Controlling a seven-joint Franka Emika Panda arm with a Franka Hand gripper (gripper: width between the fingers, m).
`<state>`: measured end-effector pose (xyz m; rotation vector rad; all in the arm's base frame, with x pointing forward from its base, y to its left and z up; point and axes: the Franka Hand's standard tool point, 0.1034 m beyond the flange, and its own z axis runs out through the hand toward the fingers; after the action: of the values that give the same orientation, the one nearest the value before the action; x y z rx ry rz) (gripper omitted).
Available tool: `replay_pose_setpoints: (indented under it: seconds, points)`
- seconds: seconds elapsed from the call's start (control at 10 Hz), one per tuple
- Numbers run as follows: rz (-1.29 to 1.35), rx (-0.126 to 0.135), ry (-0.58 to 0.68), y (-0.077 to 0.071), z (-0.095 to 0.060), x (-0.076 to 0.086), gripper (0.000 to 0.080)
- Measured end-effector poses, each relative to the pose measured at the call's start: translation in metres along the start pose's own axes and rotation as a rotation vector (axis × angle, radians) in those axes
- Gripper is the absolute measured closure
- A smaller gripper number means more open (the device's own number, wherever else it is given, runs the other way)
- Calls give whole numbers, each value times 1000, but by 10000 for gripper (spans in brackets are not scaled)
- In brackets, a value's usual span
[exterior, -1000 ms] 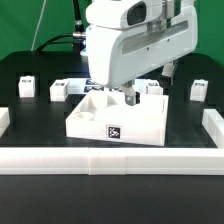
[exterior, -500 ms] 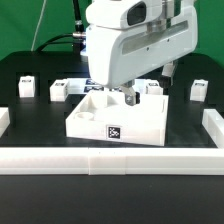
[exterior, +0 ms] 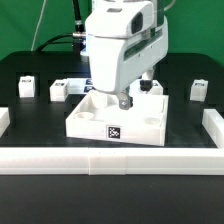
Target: Assemble one leg
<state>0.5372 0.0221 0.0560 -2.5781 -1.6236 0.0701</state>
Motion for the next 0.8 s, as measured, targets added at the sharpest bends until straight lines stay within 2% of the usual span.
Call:
replay_pose_setpoints:
  seconds: [0.6, 0.8]
  points:
    - [-33, 3, -10, -3, 3, -3, 150]
    - [-126, -6, -8, -15, 10, -16, 150]
